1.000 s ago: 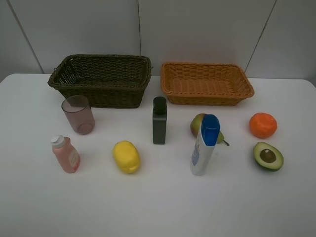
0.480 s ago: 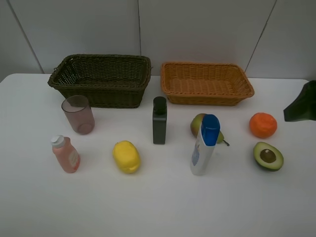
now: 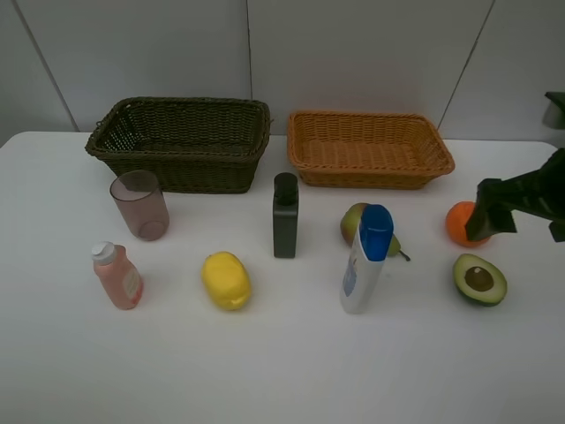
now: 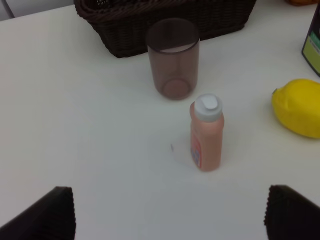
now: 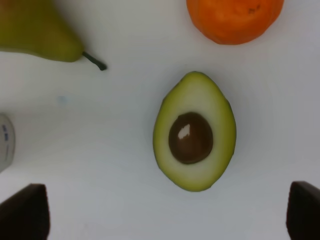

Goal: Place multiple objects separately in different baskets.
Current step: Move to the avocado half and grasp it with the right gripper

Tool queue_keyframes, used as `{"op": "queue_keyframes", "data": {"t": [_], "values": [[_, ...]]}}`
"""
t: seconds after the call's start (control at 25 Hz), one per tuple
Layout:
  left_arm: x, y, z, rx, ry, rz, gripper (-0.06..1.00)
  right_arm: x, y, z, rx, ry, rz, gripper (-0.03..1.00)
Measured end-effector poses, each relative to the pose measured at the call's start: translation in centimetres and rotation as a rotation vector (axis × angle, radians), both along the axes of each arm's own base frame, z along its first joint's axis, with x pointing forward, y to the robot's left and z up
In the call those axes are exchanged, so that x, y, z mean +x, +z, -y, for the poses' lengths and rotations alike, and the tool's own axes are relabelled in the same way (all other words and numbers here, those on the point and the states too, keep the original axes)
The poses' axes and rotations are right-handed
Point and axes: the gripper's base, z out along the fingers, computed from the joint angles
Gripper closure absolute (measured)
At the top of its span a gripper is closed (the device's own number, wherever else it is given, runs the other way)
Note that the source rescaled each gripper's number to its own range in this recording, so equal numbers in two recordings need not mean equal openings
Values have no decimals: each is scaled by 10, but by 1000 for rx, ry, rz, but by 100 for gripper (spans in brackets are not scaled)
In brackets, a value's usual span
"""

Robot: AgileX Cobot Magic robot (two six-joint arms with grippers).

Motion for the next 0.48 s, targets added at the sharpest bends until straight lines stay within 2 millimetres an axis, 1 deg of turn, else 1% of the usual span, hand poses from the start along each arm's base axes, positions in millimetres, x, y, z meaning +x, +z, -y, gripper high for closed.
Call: {"op": "queue_keyframes", "data": {"t": [0.2,0.48], "values": [[0,0,0,0,0,0,-5,18,-26,10,-14,-46,-76,-3],[0,0,0,0,0,0,-5,35,-56,8,-22,-31,-127,-3]]}}
